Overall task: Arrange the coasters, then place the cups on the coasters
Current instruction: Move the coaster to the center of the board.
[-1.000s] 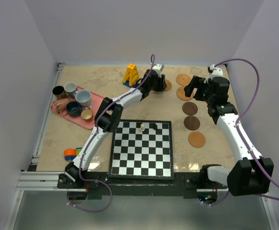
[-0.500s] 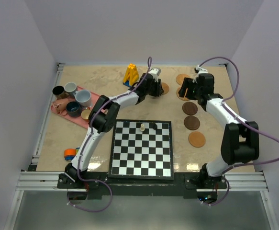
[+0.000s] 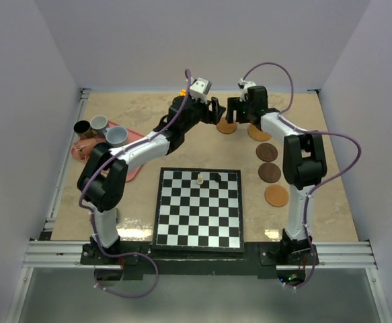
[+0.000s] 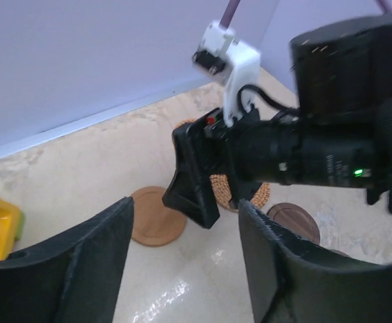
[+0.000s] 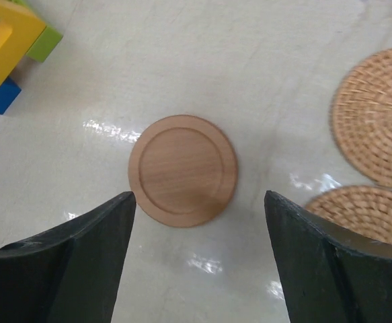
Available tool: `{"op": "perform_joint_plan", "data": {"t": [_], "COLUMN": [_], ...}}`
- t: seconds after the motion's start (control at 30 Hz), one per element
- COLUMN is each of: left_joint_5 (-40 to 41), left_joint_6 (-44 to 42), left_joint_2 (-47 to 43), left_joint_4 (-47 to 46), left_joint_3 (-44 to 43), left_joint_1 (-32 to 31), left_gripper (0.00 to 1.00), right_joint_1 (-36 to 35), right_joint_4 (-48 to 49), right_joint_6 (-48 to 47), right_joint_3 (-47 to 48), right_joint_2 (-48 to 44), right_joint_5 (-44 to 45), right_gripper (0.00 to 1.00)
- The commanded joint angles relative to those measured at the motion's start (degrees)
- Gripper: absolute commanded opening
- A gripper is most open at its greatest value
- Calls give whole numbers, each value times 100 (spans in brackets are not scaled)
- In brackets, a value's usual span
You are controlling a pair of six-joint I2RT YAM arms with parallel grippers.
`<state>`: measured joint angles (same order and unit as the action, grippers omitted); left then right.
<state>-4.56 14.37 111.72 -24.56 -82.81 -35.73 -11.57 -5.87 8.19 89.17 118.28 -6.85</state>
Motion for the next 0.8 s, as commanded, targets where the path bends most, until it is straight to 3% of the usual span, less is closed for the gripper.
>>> {"op": "perform_joint_plan", "data": {"t": [0.0,0.07,0.13,0.5,0.77], "left_joint_5": [640,667,771,737,553], "left_joint_6": [372,496,540,260,40], "left_joint_2": [-773,-1142,-1511,-2813,-3411], "left_joint_4": [-173,-76,73,1435,2244], "left_joint_3": [904,1248,1546,2339,2234], "left_joint_1": [180,250,277,400,417], "left_gripper": [75,83,89,97,99], "right_joint_1": [-468,-609,-706,-776,-776], "right_joint_4": [-81,-160,-204,-626,-951], "right_joint_6": [-352,-405,-432,-581,-783], "right_joint_3": [724,979,1207,2008,2202], "right_joint_2": [344,581,853,1663,1962], "right_joint_5": [420,666,1000,1757,1169], "right_gripper": [84,87,98,99,99]}}
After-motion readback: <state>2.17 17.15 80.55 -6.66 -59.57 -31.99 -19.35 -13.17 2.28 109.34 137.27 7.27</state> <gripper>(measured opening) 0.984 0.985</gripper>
